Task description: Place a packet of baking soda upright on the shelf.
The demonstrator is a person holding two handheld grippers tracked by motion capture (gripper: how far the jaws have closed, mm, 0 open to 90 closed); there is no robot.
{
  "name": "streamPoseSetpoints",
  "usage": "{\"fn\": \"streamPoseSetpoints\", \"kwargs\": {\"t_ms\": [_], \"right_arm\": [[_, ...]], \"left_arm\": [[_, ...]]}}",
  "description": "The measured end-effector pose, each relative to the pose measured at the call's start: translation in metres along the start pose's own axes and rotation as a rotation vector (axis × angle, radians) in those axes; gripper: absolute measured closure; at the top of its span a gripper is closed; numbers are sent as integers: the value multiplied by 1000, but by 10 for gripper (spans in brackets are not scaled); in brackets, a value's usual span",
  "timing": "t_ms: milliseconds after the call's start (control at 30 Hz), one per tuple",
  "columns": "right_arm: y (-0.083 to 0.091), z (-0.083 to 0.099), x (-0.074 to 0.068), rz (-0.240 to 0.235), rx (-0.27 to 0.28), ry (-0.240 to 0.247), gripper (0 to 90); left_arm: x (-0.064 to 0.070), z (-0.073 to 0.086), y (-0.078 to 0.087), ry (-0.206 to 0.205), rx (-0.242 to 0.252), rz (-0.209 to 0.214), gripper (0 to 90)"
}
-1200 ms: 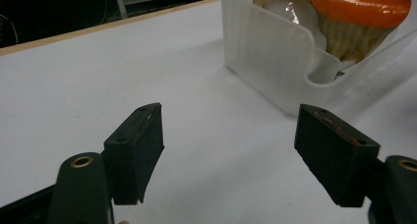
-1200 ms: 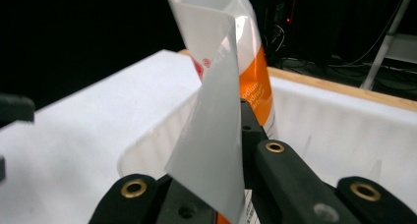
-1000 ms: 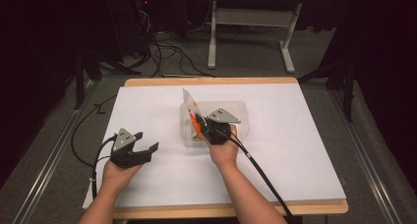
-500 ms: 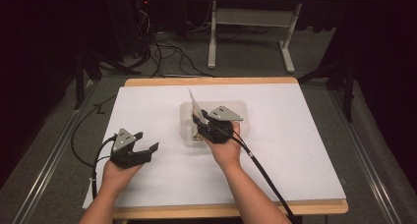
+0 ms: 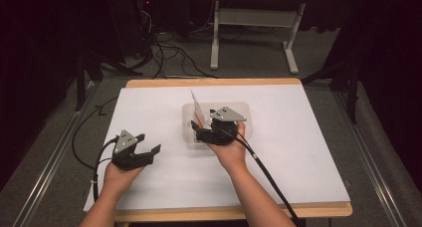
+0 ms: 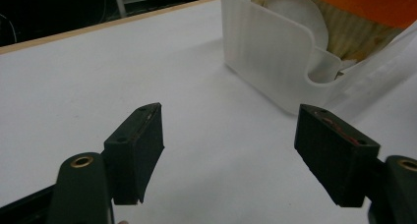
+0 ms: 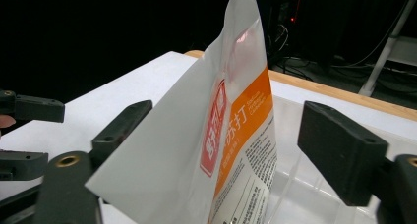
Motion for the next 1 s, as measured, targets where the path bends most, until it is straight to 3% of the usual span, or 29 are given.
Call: {"fn": "streamPoseSetpoints", "kwargs": {"t_ms": [200, 533, 800, 1000], "right_arm": [[4, 0, 2, -3, -2, -14, 161], [20, 7, 7, -15, -8, -16, 167], [57, 25, 21, -16, -18, -17, 174], [102, 36, 49, 36, -16, -18, 184]], "left_arm": [[0, 0, 0, 0, -1, -1, 272], [0, 1, 0, -7, -6, -1, 271], [0, 1, 0, -12, -10, 1, 271], [1, 1, 0, -16, -16, 1, 271]]}}
Point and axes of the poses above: each handheld gripper's, and its own axes: y roughly backward along the jaws, z roughly out of its underside, x roughly to its right, the point moved 2 cm from there along -y, roughly forward along the jaws, and after that the axes turned 14 degrees about -y, right-handed, at the moved point
